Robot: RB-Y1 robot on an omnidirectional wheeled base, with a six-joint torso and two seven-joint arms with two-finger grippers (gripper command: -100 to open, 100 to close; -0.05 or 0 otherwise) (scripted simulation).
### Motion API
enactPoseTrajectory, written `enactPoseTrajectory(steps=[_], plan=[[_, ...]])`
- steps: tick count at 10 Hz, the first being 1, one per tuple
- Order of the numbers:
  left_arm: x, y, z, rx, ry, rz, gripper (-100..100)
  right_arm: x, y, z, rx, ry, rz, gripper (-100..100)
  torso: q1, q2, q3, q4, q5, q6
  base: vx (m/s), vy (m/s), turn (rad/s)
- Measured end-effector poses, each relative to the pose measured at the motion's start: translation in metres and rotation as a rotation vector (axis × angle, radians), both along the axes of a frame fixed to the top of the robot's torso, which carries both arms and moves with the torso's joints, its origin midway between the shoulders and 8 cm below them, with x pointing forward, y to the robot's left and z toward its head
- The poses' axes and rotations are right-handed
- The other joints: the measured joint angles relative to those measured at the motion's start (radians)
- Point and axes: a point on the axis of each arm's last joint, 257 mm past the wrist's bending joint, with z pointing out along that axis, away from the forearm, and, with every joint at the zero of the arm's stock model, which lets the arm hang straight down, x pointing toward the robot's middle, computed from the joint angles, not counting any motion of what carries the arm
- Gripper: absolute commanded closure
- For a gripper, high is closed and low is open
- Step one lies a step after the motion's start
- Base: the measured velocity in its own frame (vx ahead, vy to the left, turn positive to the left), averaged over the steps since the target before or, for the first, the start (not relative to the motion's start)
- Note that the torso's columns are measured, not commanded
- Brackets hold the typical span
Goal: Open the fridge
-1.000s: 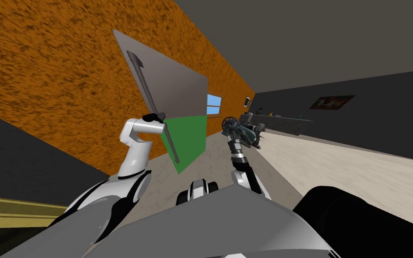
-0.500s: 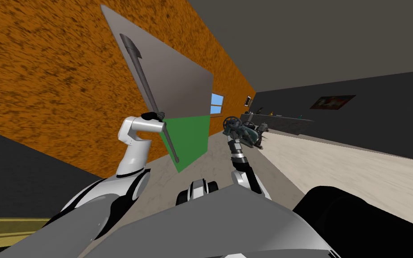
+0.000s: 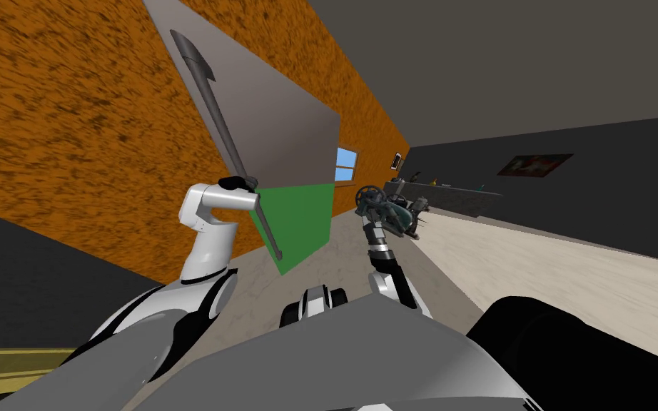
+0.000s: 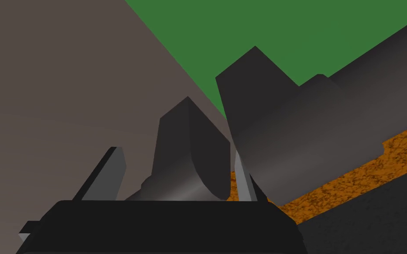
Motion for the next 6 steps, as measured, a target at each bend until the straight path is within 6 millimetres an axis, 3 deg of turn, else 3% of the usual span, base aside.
enactPoseTrajectory(steps=[6], plan=[[-0.030, 0.057, -0.009, -0.003, 0.029, 0.186, 100, 0.000, 0.000, 0.000, 0.000, 0.000, 0.000, 0, 0.009, -0.010, -0.008, 0.004, -0.002, 0.006, -0.139, -0.372, 0.092]])
